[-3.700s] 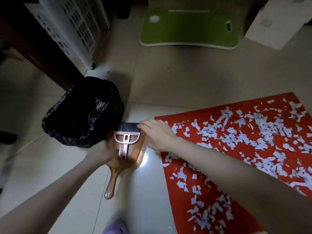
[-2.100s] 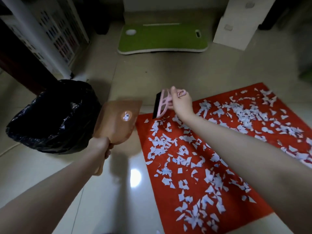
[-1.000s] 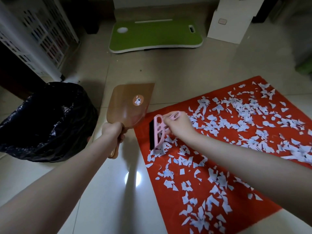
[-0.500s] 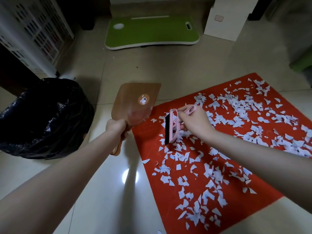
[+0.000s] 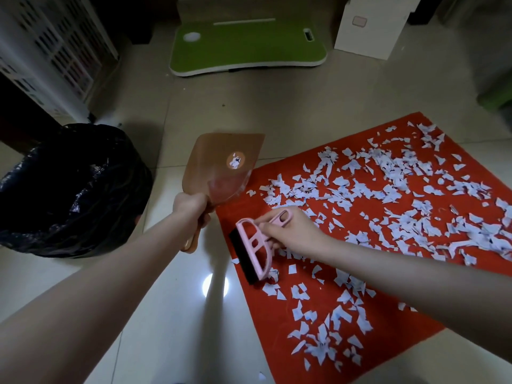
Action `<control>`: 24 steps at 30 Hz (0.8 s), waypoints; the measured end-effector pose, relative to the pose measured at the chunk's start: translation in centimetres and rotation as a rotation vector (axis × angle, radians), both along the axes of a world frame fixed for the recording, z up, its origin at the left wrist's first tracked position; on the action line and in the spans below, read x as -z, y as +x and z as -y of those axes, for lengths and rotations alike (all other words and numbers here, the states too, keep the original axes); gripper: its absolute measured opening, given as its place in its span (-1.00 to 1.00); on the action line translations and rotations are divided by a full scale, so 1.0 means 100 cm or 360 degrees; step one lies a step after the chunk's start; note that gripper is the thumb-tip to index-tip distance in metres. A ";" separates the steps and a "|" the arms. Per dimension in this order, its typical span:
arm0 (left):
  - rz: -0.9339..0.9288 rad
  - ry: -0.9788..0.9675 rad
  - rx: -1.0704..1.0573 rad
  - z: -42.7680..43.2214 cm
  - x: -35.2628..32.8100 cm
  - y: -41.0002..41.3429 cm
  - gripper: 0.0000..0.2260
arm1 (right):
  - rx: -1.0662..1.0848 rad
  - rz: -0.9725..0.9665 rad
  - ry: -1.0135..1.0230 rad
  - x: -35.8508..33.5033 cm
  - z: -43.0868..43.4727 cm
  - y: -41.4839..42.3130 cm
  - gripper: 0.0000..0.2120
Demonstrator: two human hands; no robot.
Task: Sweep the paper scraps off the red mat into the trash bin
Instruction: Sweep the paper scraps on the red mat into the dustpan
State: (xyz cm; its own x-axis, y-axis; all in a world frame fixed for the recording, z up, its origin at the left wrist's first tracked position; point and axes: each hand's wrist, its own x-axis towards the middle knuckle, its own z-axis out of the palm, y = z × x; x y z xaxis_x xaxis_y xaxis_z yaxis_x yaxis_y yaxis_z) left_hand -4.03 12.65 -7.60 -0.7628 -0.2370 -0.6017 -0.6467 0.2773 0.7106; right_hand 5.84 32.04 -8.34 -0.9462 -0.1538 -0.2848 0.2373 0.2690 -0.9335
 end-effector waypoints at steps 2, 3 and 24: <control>-0.0002 -0.0011 -0.0009 0.001 0.001 -0.001 -0.71 | -0.0059 0.0037 0.0019 0.007 0.010 0.005 -0.83; -0.0004 -0.0004 -0.0010 0.000 0.001 -0.001 -0.73 | -0.0079 0.0066 0.0058 0.010 0.012 0.007 -0.83; -0.0014 -0.0069 0.0099 -0.021 0.005 0.008 -0.91 | -0.0100 -0.0014 0.0214 0.013 -0.013 0.027 -0.83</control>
